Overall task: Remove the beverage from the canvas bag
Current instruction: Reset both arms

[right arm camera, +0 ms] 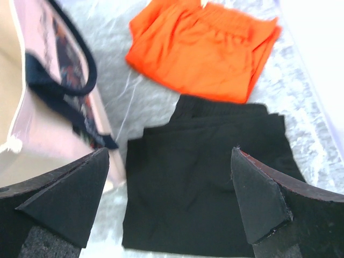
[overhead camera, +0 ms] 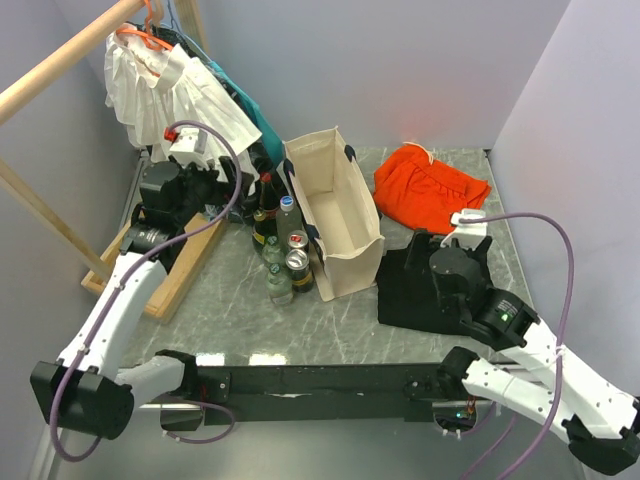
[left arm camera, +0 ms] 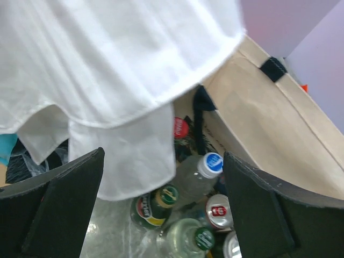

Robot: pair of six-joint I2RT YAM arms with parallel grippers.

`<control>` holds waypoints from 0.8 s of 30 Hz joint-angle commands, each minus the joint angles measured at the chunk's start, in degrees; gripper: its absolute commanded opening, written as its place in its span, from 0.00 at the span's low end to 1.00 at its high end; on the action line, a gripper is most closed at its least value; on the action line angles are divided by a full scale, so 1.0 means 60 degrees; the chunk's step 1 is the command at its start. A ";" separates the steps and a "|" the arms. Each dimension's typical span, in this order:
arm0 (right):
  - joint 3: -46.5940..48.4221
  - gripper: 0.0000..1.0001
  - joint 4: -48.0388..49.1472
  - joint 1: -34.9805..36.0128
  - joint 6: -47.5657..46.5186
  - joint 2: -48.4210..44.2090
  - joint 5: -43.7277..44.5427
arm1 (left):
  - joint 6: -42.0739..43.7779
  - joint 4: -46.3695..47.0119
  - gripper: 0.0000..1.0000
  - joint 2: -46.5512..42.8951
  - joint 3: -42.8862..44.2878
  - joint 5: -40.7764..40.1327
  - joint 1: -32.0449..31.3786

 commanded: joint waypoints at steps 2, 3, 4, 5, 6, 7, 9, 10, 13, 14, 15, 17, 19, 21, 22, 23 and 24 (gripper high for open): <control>-0.0036 1.00 0.1440 -0.1716 -0.0759 -0.0334 -0.0609 | -0.0375 0.1557 0.96 0.0188 -0.0498 0.0999 0.0889; -0.0036 1.00 0.1731 -0.2360 -0.0730 -0.0349 -0.1111 | -0.0389 0.1631 0.96 0.0276 -0.0544 0.0984 0.0992; -0.0137 1.00 0.2010 -0.3381 -0.0744 -0.0349 -0.1609 | -0.0418 0.1574 0.96 0.0393 -0.0544 0.1057 0.1210; -0.0240 1.00 0.2303 -0.3913 -0.0803 -0.0334 -0.2687 | -0.0404 0.1530 0.96 0.0568 -0.0530 0.1058 0.1271; -0.0444 1.00 0.2770 -0.4267 -0.0876 -0.0160 -0.3075 | -0.0346 0.1486 0.96 0.0657 -0.0559 0.1043 0.1315; -0.0547 1.00 0.2992 -0.4589 -0.0920 0.0001 -0.3398 | -0.0258 0.1457 0.96 0.0686 -0.0588 0.0970 0.1402; -0.0592 1.00 0.3256 -0.5192 -0.0818 0.0762 -0.3503 | -0.0155 0.1514 0.96 0.0687 -0.0851 0.0984 0.1505; -0.0607 1.00 0.3388 -0.5324 -0.0847 0.1054 -0.3562 | -0.0169 0.1732 0.96 0.0629 -0.0997 0.0912 0.1593; -0.0899 1.00 0.4164 -0.5618 -0.0935 0.1920 -0.3724 | -0.0184 0.2245 0.96 0.0292 -0.1700 0.0677 0.1710; -0.1234 1.00 0.4441 -0.5647 -0.0920 0.2081 -0.3622 | -0.0184 0.2305 0.96 0.0204 -0.1948 0.0590 0.1740; -0.1541 1.00 0.5445 -0.5720 -0.1094 0.2068 -0.3432 | -0.0184 0.2320 0.96 0.0160 -0.2037 0.0342 0.1755; -0.2854 1.00 0.6970 -0.5808 -0.1213 0.1646 -0.3094 | -0.0053 0.2219 0.96 0.0188 -0.2213 0.0092 0.1842; -0.3504 1.00 0.8571 -0.5998 -0.1477 0.1337 -0.2890 | -0.0067 0.2233 0.96 0.0232 -0.2273 0.0207 0.2133; -0.4179 1.00 0.9594 -0.6115 -0.2000 0.1145 -0.2786 | -0.0184 0.2466 0.96 0.0233 -0.2433 0.0514 0.2296; -0.4225 1.00 0.9571 -0.6290 -0.2062 0.1145 -0.2597 | -0.0300 0.2627 0.96 0.0204 -0.2521 0.0617 0.2514; -0.4022 1.00 0.9368 -0.6393 -0.2019 0.1247 -0.2610 | -0.0316 0.2773 0.96 0.0145 -0.2725 0.0676 0.2560; -0.3919 1.00 0.9062 -0.6525 -0.1990 0.1291 -0.2741 | -0.0331 0.2949 0.96 0.0130 -0.2799 0.0662 0.2618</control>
